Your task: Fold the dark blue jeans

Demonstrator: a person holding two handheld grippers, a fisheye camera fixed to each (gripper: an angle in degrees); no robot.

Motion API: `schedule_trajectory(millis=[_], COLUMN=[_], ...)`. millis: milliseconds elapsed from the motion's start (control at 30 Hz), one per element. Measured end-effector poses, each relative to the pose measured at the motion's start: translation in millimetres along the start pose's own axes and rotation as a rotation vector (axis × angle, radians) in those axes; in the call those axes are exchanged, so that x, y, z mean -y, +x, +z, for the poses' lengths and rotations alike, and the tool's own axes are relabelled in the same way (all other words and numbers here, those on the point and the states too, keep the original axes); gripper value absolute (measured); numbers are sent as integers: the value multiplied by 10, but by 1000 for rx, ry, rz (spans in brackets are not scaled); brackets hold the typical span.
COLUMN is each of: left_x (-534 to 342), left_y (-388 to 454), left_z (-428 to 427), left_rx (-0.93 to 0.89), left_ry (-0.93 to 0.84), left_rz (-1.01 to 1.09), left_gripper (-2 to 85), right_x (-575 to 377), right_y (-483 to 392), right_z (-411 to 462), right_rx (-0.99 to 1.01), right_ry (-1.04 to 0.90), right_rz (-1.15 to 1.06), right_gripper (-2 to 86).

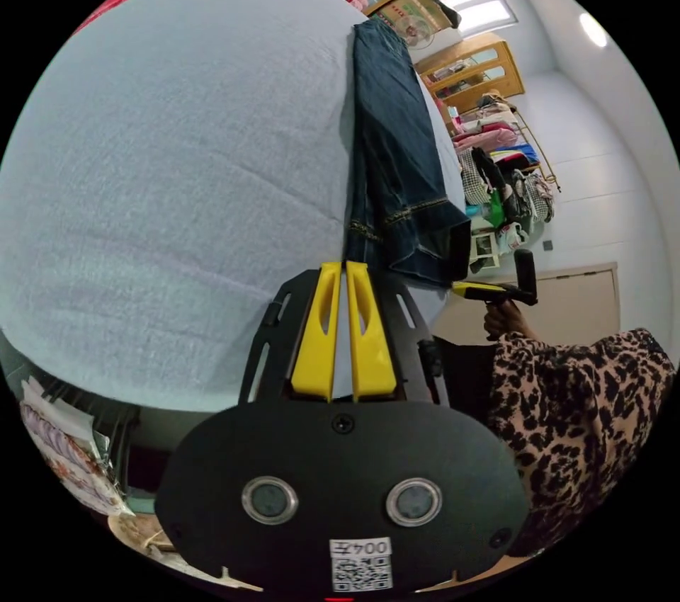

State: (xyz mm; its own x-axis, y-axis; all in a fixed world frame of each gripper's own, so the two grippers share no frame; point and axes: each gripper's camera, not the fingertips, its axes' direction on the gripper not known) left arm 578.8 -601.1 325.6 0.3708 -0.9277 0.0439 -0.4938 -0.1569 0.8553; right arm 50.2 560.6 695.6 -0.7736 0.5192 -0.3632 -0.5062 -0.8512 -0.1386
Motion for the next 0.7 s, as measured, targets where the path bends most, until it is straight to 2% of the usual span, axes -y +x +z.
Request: schedule_trajectory(millis=[100,167,300,467,533,600,700], left_x=[-106,-120,-105,-320,-376,-412,-467], left_y=[244,685,1419,2160,2236,2297,2328], left_z=[-163,-186,111,760,900,899,475], left_rx=[127,234,390,735,811,806,701], left_ry=[62,93,48,-31,-54,-71,76], left_rz=[48,210,470,808,851,857,697], left_gripper=[25,44,93,85,60,26,10], right_x=[-167,-199,-86,-10,-4,-32,-197], right_y=[-151,-296,-632,-988,-1118,-1208,-1409], right_z=[-100,-146,-22,234,339,311,84], right_rx=[-49,-74,-134,-234,-333,-380,-327], right_ry=[49,96,119,95,86,94,163], right_rz=[0,-16,-60,-147,-187,-208,-252], right_gripper=[53,74,125,128,60,21,4])
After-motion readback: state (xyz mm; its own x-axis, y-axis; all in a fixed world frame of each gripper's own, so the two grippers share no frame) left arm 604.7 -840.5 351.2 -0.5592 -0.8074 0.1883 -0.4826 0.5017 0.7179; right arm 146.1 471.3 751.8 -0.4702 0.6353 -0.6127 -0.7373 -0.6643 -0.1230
